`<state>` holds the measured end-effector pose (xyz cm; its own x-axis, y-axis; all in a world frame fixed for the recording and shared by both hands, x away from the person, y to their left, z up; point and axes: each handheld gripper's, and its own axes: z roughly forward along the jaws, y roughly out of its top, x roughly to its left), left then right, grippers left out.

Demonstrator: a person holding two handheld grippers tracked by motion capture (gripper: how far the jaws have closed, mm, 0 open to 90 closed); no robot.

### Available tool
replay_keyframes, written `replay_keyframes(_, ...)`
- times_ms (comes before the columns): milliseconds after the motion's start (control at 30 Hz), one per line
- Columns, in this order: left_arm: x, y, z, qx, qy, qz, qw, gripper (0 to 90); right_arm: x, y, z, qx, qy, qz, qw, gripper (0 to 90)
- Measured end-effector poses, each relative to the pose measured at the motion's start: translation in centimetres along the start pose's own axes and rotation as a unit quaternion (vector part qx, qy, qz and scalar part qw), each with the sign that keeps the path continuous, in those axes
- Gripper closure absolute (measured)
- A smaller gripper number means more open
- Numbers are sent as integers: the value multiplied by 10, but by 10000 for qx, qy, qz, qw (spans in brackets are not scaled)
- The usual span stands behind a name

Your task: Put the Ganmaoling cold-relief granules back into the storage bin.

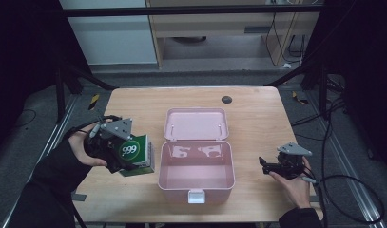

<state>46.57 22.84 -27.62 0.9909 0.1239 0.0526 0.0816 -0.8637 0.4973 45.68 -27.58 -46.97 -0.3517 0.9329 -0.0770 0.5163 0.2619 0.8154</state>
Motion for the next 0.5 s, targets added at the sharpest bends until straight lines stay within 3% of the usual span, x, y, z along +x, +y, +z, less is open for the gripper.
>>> replay_keyframes(500, 1, 27, 7, -113, -53, 195, 9997, 150, 0, 0, 0, -6, 11, -11, 10000, 56)
